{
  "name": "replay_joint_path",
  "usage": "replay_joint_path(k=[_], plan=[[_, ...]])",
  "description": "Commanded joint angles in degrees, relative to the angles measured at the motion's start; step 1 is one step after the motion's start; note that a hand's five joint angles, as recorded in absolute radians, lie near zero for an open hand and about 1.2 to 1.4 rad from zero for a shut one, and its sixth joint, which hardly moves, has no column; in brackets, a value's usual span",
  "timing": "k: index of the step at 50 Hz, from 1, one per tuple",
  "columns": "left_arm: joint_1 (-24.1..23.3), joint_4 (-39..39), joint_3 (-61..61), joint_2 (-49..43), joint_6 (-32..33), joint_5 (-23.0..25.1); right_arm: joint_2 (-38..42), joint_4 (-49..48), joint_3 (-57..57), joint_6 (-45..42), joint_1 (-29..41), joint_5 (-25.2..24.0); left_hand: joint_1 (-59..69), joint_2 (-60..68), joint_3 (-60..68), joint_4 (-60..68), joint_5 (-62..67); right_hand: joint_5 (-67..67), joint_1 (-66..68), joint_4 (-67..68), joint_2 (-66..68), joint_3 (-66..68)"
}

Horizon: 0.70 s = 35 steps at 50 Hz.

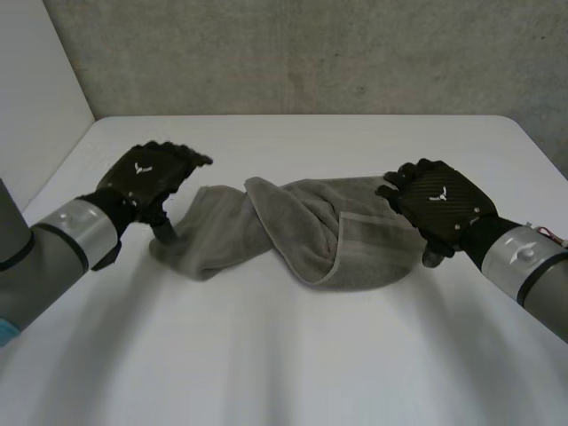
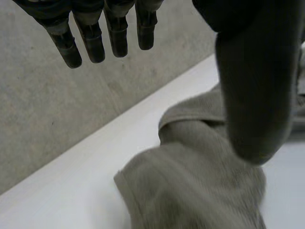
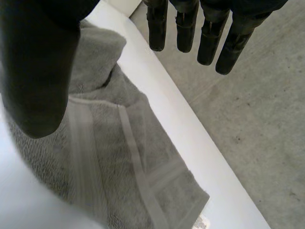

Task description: Fold the towel.

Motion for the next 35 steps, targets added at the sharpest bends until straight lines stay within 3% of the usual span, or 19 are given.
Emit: replay_joint_path(k=[1,6,8,15,21,28,33,35], plan=[[-3.8,-0.4,9.7,-9.4,-0.9,-0.3,9.1,12.4,-12.7,2.3,4.5,2.3,-1.2,-0.8,-2.4,-3.2,0.0,0.6,-1.9,-4.4,-2.0,-2.9],[-5.2,-1.4,18.7,-17.5,-0.5,0.2,18.5,26.9,-25.0,2.2,7.9,1.5,1.8,2.2,-2.4,-3.2,3.0,5.1,2.7,-4.4,2.5,-2.9],[-5.2,-1.4,21.4,-19.9,-0.5,0.3,20.2,28.2,-27.1,2.2,8.1,1.6,3.3,3.7,-2.4,-3.2,4.6,5.3,2.8,-4.4,2.7,-2.9],[-6.0,-0.6,33.1,-30.1,-0.4,2.2,23.8,27.9,-31.1,1.8,10.7,2.5,10.0,10.5,-2.4,-3.2,11.3,5.3,2.8,-4.4,2.7,-2.9],[-6.1,0.3,39.6,-36.7,-0.5,5.6,26.7,26.6,-33.1,1.5,14.4,7.5,15.1,15.5,-2.4,-3.2,16.3,7.6,5.2,-4.4,5.1,-2.9],[-6.3,3.6,41.5,-40.7,-0.2,6.1,27.7,22.5,-32.8,1.4,16.2,12.0,16.4,16.9,-2.4,-3.2,17.7,12.0,9.6,-4.4,9.4,-2.9],[-6.7,7.5,41.5,-42.5,-0.2,6.7,28.9,22.1,-33.0,1.4,16.3,12.2,16.8,17.2,-2.4,-3.2,18.0,18.1,15.6,-4.4,15.5,-2.9],[-6.8,8.6,41.5,-42.9,-0.2,6.7,29.1,22.6,-33.0,1.5,16.2,12.2,17.8,18.2,-2.4,-3.2,19.0,29.1,26.7,-4.4,26.5,-2.9]])
